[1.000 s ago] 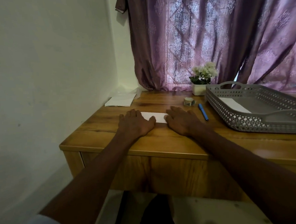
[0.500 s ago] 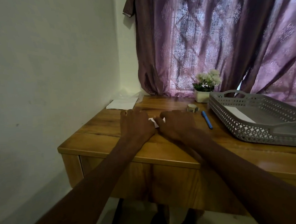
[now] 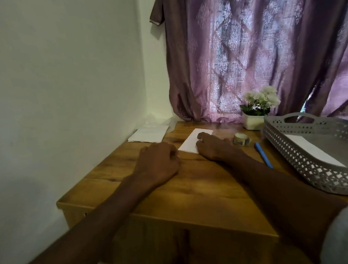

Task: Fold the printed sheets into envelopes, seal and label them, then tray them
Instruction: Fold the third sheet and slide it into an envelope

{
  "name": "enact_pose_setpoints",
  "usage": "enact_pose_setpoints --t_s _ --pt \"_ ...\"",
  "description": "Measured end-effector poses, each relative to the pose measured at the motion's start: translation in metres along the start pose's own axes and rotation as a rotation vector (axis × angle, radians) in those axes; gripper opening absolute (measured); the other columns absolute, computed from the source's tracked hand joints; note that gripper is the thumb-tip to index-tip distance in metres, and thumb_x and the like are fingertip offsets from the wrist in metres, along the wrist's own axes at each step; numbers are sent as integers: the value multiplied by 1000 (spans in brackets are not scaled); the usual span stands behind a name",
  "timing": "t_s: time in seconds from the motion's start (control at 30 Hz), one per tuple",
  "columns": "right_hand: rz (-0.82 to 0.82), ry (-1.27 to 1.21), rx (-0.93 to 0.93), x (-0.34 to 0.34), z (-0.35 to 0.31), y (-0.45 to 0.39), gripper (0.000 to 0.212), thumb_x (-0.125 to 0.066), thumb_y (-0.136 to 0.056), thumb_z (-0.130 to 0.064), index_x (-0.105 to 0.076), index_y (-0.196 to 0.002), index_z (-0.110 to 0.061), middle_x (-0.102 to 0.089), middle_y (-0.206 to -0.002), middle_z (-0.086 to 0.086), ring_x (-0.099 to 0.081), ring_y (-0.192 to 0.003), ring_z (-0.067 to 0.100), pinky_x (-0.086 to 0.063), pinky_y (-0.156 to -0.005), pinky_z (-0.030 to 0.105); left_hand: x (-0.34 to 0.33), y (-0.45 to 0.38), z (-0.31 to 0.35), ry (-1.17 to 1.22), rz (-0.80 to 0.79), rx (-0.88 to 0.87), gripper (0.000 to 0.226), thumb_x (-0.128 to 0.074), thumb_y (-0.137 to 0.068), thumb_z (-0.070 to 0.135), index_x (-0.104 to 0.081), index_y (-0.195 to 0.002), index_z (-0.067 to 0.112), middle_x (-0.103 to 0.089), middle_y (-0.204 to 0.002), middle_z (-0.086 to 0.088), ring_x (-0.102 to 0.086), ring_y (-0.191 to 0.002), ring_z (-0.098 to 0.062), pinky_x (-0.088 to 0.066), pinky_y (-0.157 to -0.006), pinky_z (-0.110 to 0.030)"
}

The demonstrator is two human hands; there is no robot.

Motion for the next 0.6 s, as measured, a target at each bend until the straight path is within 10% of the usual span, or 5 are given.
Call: enact_pose_setpoints --t_s 0.4,0.6 --pt "549 -36 226 23 -26 0 27 -56 -96 -24 -69 -118 -15 -63 -123 9 -58 -115 28 -47 -97 44 17 -55 -115 -113 132 155 30 -58 -88 15 -64 -116 7 -61 -114 -10 -54 -108 -30 -51 -88 -42" --pt "394 -89 366 -3 -105 -25 33 -56 -97 -31 -71 -122 -16 -58 -122 7 -55 -115 24 -50 -95 41 14 -55 -117 -82 94 181 48 -54 -92 19 -55 -139 11 -61 -130 -9 -53 -123 -28 -49 -102 -43"
Point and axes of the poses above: each hand's wrist, its own y-axis away from the middle knuckle, its own x-axis out of the back of the hand, z = x × y, the point moved 6 cm from there along -y, towards the middle knuckle
